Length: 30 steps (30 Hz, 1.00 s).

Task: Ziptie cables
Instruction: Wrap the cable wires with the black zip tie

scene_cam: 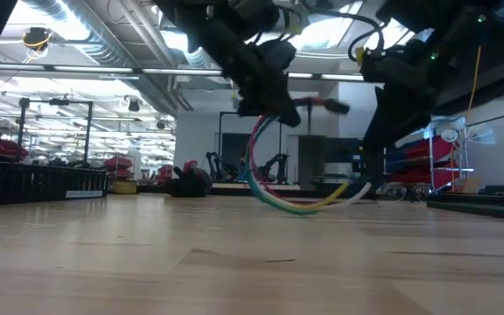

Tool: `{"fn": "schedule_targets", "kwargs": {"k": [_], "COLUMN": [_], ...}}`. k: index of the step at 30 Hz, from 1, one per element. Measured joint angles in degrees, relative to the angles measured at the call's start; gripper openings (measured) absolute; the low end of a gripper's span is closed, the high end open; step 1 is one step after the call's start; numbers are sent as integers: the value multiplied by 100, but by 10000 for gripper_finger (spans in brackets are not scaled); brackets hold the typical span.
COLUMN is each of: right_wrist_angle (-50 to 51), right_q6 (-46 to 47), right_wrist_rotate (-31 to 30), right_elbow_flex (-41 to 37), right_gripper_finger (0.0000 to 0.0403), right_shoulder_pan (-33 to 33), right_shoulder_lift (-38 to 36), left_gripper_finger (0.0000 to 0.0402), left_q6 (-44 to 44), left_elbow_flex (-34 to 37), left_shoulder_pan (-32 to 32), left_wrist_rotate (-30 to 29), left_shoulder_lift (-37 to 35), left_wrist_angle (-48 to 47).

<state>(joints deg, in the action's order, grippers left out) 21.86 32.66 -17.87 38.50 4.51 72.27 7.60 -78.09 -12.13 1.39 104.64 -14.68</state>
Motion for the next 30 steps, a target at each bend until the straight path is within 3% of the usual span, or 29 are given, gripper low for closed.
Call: {"fn": "schedule_targets", "kwargs": {"k": [8,12,18,25,30], "right_wrist_angle": [-104,-104,-128,-135,-246], "right_q6": [-311,-443,-654,-915,-939], "right_wrist_rotate": [58,88,93,48,-76], "right_elbow_flex": [-2,-2,-2,-2,-3], "right_gripper_finger": [186,186,186,186,186], "right_shoulder_pan": [0,0,-2,-2,-2], "right_shoulder_lift": [0,0,2,2,2], "left_gripper_finger": [163,195,200,182,174], "left_q6": [319,347,441,1311,905], "left_elbow_flex": [-89,-91,-87,307,486], "left_shoulder_pan": [-202,-185,145,401,136], "left_wrist_rotate": [-9,-4,-10,11,334], "left_shoulder_lift": [-362,-741,-906,-424,-17], "left_wrist_angle": [-691,-938,-1316,-1281,-996]}}
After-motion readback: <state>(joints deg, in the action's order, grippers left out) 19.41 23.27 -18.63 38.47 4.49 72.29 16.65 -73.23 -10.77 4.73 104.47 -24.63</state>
